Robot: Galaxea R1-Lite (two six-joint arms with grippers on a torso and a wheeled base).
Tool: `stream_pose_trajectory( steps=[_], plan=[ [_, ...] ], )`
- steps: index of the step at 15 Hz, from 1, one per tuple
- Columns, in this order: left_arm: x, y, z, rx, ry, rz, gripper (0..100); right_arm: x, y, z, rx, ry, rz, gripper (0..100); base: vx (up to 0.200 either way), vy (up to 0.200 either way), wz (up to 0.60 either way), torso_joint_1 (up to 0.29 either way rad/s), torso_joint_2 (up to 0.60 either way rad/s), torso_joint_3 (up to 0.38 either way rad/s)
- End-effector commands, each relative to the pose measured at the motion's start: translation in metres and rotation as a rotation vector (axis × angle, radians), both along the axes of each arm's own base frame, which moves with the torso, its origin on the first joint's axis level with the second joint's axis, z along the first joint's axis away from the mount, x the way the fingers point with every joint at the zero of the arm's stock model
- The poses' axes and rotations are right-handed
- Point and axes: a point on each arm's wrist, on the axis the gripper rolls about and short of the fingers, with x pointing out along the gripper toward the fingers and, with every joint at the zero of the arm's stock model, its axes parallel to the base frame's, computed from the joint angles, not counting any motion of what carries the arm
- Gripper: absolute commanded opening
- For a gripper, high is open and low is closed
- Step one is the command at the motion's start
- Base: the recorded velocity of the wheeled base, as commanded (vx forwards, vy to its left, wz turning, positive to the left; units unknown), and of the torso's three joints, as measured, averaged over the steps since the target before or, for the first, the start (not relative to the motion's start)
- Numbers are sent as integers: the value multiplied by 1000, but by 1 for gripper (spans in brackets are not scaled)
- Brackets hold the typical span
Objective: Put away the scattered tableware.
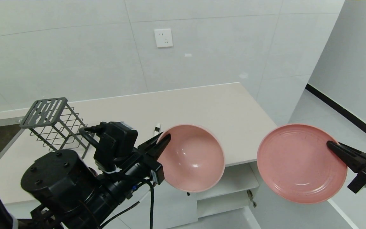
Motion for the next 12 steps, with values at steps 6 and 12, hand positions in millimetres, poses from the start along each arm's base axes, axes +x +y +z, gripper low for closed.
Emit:
stream_pose_trajectory(
  steps=[6, 12],
  plan=[
    [-3, 3, -1, 5, 8, 2, 0, 0, 0, 0, -1, 0, 4, 0, -133, 0, 0, -88, 174, 84],
    [-7, 6, -3, 12, 18, 2, 0, 0, 0, 0, -2, -3, 3, 0, -33, 0, 0, 0, 4, 2]
  ],
)
